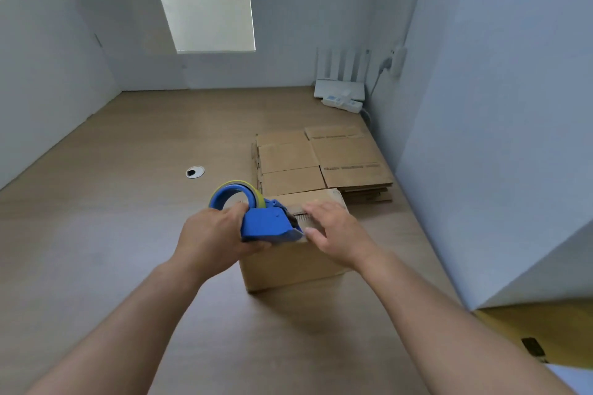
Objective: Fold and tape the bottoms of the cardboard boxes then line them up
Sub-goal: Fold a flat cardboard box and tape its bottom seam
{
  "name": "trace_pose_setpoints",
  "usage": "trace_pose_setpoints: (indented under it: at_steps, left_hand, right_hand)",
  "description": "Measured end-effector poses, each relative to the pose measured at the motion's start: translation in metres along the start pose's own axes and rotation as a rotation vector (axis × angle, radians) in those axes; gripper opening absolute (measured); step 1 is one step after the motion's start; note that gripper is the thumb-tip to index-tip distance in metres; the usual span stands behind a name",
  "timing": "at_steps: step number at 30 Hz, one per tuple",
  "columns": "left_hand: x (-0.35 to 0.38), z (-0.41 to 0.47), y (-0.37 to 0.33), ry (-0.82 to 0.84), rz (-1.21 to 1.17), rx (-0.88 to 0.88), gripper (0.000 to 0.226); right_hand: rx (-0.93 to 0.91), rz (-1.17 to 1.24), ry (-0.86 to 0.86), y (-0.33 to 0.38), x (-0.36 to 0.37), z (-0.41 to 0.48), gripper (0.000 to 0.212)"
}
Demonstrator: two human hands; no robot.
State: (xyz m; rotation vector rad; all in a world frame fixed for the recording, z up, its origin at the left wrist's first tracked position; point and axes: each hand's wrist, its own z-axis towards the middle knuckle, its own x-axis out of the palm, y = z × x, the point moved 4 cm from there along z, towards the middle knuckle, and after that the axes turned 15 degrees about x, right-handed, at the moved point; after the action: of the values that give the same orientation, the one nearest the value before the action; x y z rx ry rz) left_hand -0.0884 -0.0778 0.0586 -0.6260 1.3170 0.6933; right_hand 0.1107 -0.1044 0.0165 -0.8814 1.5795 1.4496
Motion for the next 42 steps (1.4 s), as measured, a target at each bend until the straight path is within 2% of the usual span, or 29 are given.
trace_pose_setpoints:
  at_steps: [5,8,12,13,17,23,25,28,32,35,42]
  left_hand:
    - [-0.003,0.010,0.000,0.137,0.018,-0.019,0.056]
    - [-0.005,0.017,-0.001,0.183,0.022,0.001,0.055]
    - [-0.008,0.027,0.000,0.247,0.004,0.009,0.053]
    - [-0.010,0.030,0.000,0.266,0.009,0.018,0.050]
    - [-0.011,0.045,0.003,0.367,-0.057,0.021,0.045]
    - [-0.018,0.066,0.017,0.503,-0.322,-0.059,0.044]
    - [-0.022,0.063,0.032,0.572,-0.285,-0.109,0.044]
    - [-0.021,0.062,0.042,0.651,-0.216,-0.128,0.043]
    - [-0.017,0.072,0.035,0.662,-0.151,-0.100,0.051]
    - [-0.014,0.074,0.033,0.680,-0.124,-0.089,0.048]
    - [-0.013,0.080,0.026,0.685,-0.096,-0.103,0.059]
  right_hand:
    - [0.097,0.480,-0.015,-0.007,-0.015,-0.001,0.051]
    - [0.128,0.561,-0.013,-0.004,-0.011,0.003,0.041]
    - [0.156,0.613,-0.059,-0.004,-0.007,0.011,0.005]
    - [0.160,0.612,-0.071,-0.005,-0.007,0.013,0.003]
    - [0.190,0.581,-0.059,-0.006,-0.012,0.017,0.011]
    - [0.299,0.668,-0.010,-0.021,-0.027,0.020,0.017]
    - [0.382,0.715,-0.041,-0.039,-0.037,0.019,0.020]
    - [0.466,0.693,0.021,-0.054,-0.037,0.020,0.023]
    - [0.552,0.666,-0.020,-0.058,-0.032,0.022,0.020]
    - [0.591,0.752,-0.025,-0.064,-0.031,0.021,0.015]
    - [0.646,0.823,-0.008,-0.073,-0.028,0.026,0.021]
